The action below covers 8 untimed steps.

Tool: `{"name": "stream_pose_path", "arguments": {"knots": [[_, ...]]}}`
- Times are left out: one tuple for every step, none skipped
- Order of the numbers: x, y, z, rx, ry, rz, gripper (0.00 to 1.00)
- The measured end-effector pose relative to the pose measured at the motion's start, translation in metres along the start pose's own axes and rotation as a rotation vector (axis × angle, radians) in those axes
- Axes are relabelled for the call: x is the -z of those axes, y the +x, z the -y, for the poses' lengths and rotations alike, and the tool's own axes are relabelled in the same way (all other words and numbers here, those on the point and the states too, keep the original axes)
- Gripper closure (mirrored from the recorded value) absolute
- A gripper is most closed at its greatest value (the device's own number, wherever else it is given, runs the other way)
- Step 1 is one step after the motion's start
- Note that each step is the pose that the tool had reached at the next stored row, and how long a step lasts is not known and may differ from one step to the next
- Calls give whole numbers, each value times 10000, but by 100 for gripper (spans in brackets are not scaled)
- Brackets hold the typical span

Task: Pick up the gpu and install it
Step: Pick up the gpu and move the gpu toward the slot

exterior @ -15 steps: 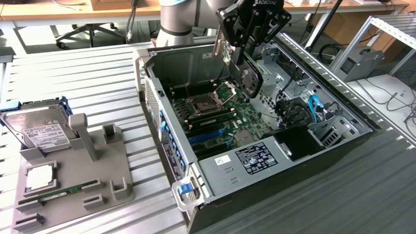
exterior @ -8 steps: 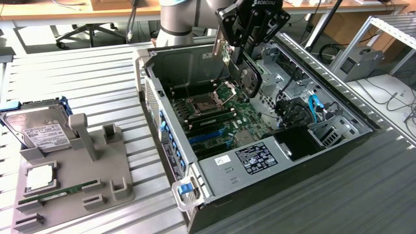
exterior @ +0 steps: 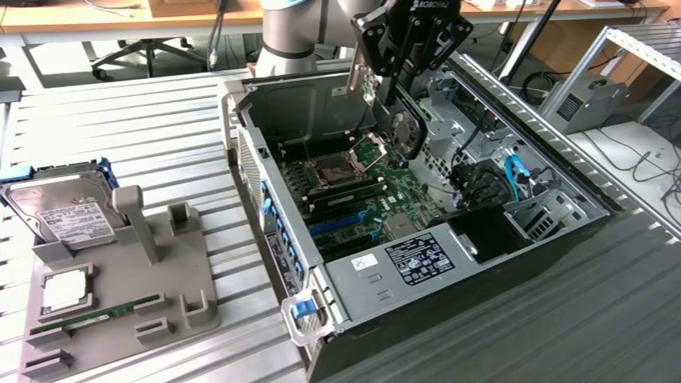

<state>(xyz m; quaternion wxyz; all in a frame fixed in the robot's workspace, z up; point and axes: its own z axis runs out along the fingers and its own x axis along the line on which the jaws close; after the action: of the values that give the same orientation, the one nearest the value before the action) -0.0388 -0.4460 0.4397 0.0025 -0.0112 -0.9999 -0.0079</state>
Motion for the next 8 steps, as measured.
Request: {"name": "stream_pose_path", "arguments": {"knots": [[-2,0,-3,0,1,0,74],[-5,0,-5,0,0,0,74],[-7,0,-10,0,1,0,74],[-10,0,-13,0,1,0,74],[-13,0,-17,0,0,0,74],[-15,0,-20,0,1,0,74],[-19,0,-23,0,0,0,74],[-22,0,-25,0,-1,0,74]]}}
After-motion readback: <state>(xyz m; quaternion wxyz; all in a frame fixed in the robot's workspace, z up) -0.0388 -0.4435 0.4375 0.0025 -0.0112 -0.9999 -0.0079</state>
